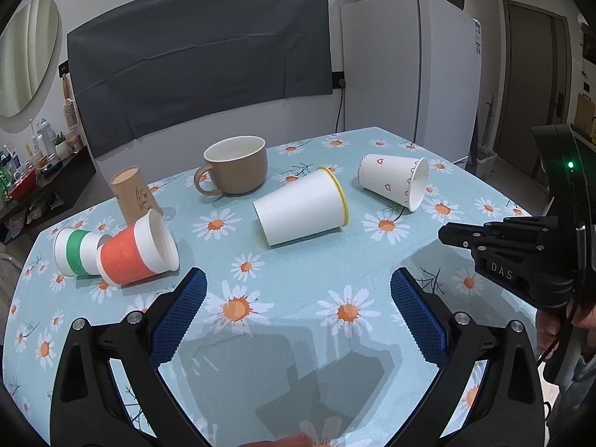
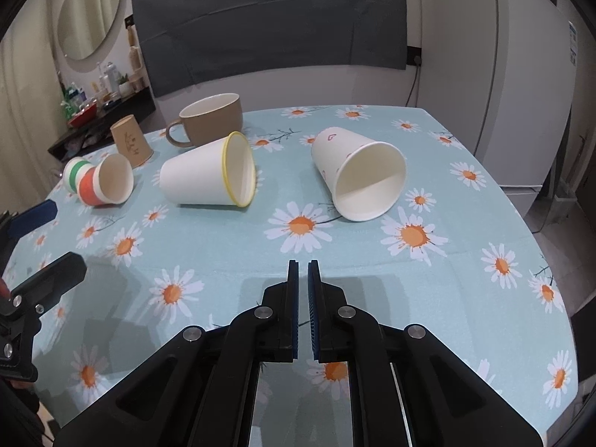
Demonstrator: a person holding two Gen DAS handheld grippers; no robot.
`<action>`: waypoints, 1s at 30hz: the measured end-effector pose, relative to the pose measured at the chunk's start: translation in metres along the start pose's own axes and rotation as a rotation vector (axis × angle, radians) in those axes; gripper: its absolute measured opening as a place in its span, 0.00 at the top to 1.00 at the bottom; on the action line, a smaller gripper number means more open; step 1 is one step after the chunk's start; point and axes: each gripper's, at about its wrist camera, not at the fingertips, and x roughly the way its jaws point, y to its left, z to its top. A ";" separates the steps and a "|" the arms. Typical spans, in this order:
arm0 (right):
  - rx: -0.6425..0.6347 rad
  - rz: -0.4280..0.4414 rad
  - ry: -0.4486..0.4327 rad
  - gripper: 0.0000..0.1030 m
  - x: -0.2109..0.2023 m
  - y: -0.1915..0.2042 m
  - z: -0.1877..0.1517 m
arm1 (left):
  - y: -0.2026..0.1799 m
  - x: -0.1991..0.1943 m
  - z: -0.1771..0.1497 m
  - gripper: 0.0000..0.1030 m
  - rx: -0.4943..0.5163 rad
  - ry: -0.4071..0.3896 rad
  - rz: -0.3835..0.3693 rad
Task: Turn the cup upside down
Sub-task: 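Close the right gripper on the rim of the pink-heart cup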
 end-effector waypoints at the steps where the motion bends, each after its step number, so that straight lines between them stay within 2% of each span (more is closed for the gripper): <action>1: 0.007 0.003 0.004 0.92 0.000 -0.002 -0.001 | 0.000 -0.002 -0.002 0.06 0.001 -0.002 0.005; 5: 0.028 0.029 0.013 0.90 0.005 -0.010 0.003 | 0.003 0.000 -0.001 0.06 0.003 0.003 0.020; 7: 0.035 0.029 0.001 0.69 0.006 -0.014 0.008 | 0.006 0.004 0.004 0.06 -0.002 0.006 0.022; 10: 0.035 0.016 -0.026 0.58 0.009 -0.020 0.019 | 0.011 0.011 0.013 0.06 -0.011 0.002 0.022; 20: 0.069 0.045 0.016 0.56 0.061 -0.035 0.056 | 0.018 0.040 0.027 0.06 -0.031 0.026 0.011; 21: 0.073 0.049 0.020 0.60 0.066 -0.036 0.058 | 0.018 0.042 0.027 0.06 -0.030 0.028 0.014; 22: 0.075 0.056 0.025 0.71 0.070 -0.036 0.059 | 0.018 0.043 0.027 0.06 -0.027 0.028 0.016; 25: 0.072 0.069 0.038 0.91 0.075 -0.035 0.060 | 0.016 0.044 0.026 0.06 -0.012 0.032 0.016; 27: 0.052 0.058 0.031 0.95 0.073 -0.032 0.058 | 0.015 0.044 0.025 0.06 -0.001 0.033 0.027; 30: 0.001 0.043 0.013 0.97 0.064 -0.026 0.053 | 0.014 0.040 0.022 0.06 0.005 0.032 0.032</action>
